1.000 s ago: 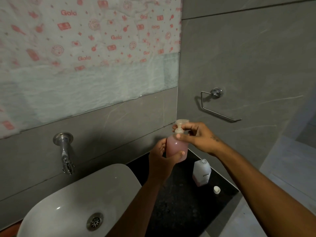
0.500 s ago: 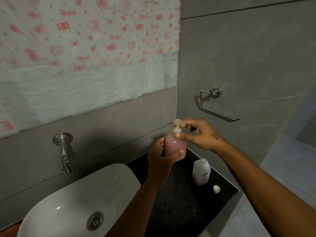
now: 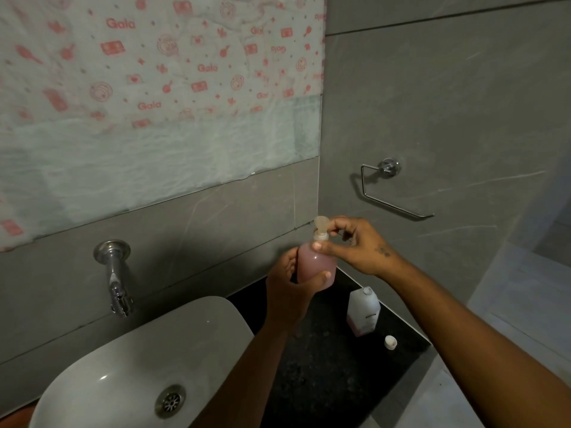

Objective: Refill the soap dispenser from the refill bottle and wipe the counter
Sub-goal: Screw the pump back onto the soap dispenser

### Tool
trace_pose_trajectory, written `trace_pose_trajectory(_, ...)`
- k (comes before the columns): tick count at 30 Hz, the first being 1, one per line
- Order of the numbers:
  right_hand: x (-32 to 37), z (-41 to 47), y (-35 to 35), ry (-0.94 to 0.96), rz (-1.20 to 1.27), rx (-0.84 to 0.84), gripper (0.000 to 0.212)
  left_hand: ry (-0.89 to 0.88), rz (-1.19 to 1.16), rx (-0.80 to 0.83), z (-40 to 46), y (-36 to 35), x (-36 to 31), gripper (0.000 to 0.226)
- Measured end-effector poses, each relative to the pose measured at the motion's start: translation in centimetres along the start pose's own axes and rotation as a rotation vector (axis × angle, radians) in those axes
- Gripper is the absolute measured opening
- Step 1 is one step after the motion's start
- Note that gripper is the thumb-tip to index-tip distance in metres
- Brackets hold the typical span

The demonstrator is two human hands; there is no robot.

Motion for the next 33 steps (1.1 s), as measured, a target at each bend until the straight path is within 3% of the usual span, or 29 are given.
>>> trace_pose_trajectory(9, -0.3, -0.2, -0.7, -0.049, 0.052, 0.13, 0.024, 0.007, -0.018, 0.016, -0.4, 0.0, 0.7, 0.056)
trace_pose_trajectory(12, 0.1, -0.1, 0.0, -0.063, 0.055, 0.128, 0.046, -0.003, -0.024, 0.022, -0.6, 0.0, 0.3, 0.05)
trace_pose_trajectory(15, 2.1, 0.1, 1.7, 0.033, 0.145, -0.013, 0.066, 0.001, -0.039, 0.026, -0.4, -0.1, -0.4, 0.048)
trace_pose_trajectory(20, 3.7, 0.6, 2.2, 0.129, 0.114, -0.095, 0.029, 0.016, -0.072, 0.023, -0.3, -0.4, -0.7, 0.047)
trace_pose_trajectory(22, 3.4, 0.8, 2.3, 0.12, 0.162, -0.106, 0.023, 0.023, -0.078, 0.022, -0.2, -0.4, -0.7, 0.047)
trace_pose_trajectory(30, 2.3, 0.5, 2.0, 0.061, 0.16, -0.118, 0.026, 0.026, -0.064, 0.033, -0.4, -0.6, -0.2, 0.043)
trace_pose_trajectory(33, 1.8, 0.2, 2.1, -0.014, 0.195, -0.109, 0.043, 0.035, -0.059, 0.018, -0.5, -0.5, 0.5, 0.044)
Point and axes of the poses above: each hand's wrist, its own z-axis towards the middle knuckle, its own y-axis out of the back of the hand, x = y × z, the point moved 9 cm from there along z, towards the middle knuckle, and after that the axes turned 6 degrees about -y, right-handed, at the moved point
